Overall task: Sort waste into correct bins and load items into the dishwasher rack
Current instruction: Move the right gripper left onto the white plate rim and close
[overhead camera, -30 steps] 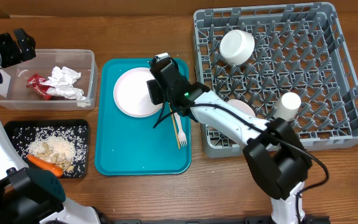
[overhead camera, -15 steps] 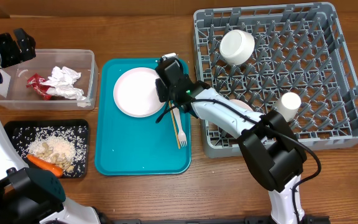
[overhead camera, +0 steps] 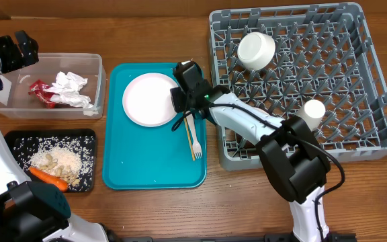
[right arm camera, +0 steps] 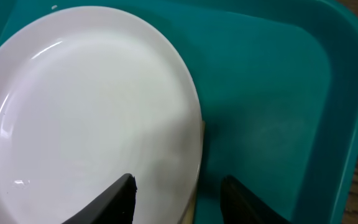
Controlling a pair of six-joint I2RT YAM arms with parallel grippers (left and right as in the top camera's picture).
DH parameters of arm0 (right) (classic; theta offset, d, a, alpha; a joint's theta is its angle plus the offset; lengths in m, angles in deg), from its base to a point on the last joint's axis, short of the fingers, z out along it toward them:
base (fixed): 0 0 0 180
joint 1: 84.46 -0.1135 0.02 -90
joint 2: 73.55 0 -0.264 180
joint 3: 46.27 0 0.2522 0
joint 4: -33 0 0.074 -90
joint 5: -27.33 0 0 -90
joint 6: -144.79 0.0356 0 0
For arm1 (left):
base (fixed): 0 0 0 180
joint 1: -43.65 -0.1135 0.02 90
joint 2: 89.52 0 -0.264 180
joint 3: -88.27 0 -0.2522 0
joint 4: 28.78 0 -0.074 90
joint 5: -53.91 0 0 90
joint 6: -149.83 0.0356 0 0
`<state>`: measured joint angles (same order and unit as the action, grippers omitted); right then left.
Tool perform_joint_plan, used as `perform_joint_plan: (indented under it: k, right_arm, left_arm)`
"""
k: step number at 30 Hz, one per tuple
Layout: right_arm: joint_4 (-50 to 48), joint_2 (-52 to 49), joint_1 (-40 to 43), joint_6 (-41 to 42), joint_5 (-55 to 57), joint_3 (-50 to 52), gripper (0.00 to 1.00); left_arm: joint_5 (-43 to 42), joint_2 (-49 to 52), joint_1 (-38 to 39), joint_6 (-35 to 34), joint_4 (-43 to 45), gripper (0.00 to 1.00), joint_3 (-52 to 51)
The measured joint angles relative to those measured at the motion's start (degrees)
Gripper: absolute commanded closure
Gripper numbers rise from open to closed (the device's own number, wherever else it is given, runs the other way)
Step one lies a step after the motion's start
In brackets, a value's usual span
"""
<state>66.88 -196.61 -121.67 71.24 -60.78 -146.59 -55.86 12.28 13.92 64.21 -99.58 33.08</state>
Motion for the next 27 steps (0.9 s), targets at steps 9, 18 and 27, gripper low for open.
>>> perform_joint_plan:
  k: [9, 18, 27]
  right_arm:
    - [-0.37, -2.05, -0.02, -0.02, -0.22, 0.00, 0.55]
    - [-2.08, -3.34, -0.02, -0.13, -0.24, 0.00, 0.71]
    - [-2.14, -3.58, -0.02, -0.26, -0.22, 0.00, 0.81]
  left_arm:
    - [0.00, 0.00, 0.00, 0.00, 0.00, 0.00, 0.00]
    - [0.00, 0.00, 0.00, 0.00, 0.00, 0.00, 0.00]
    - [0.00, 0.00, 0.00, 0.00, -0.02, 0.00, 0.00]
